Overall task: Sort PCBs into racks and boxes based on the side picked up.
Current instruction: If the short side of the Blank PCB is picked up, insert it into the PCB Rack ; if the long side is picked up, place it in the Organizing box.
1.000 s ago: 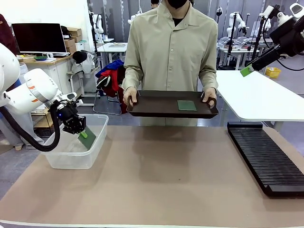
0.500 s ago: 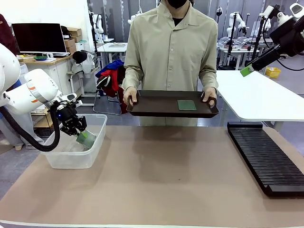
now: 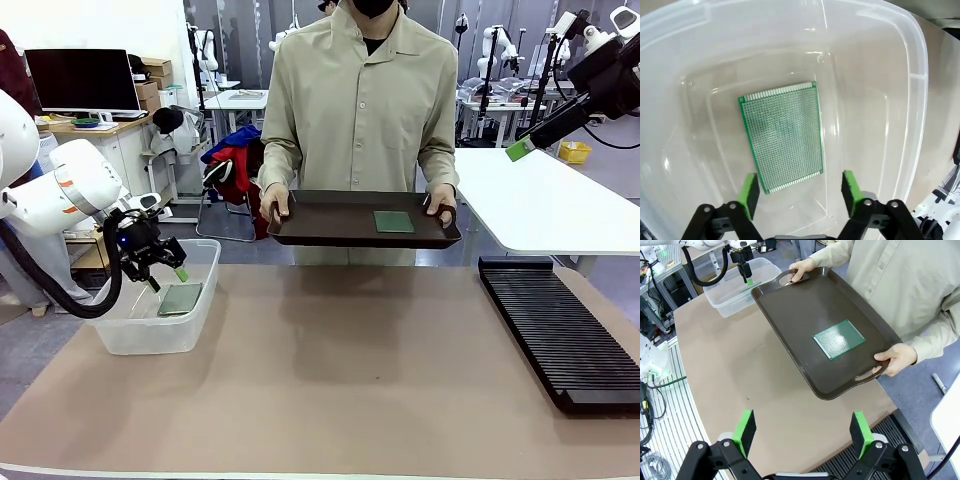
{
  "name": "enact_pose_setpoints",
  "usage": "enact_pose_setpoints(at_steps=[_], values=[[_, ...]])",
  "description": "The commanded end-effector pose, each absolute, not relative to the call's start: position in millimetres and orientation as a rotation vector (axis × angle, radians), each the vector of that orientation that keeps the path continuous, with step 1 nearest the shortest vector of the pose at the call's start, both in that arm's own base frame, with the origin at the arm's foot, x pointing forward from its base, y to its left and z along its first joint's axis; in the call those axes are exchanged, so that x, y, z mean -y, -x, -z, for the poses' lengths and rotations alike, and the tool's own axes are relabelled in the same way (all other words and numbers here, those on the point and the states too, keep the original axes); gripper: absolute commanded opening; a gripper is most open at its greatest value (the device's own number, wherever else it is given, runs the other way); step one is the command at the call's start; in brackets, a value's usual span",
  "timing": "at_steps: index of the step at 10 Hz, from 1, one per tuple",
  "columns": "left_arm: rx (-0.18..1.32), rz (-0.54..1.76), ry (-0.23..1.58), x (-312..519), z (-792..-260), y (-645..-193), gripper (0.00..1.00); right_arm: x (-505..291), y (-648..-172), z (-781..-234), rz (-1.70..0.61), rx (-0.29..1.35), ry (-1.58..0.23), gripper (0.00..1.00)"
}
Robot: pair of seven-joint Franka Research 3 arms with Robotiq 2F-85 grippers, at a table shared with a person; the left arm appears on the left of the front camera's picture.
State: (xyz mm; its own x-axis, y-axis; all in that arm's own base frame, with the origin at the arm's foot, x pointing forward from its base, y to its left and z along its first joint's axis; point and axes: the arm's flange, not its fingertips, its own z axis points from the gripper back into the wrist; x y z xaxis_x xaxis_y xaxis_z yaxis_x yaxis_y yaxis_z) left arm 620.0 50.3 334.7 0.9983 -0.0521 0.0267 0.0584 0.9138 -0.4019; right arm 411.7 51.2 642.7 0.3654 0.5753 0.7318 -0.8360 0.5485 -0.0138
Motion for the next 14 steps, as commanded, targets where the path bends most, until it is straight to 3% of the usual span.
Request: enact_pose_setpoints(at_steps=[1, 8, 14], values=[[0.052, 0.07, 0.333, -38, -339, -606, 1.0, -52, -412, -641, -0.938, 0.764, -0.4, 1.0], [0.161, 0.194, 0.25, -13, -366, -588, 1.0, -52, -412, -641, -0.938, 0.764, -0.4, 1.0], [0.123, 0.173, 0.271, -17, -366, -600, 1.0, -52, -412, -641, -0.938, 0.764, -0.4, 1.0]])
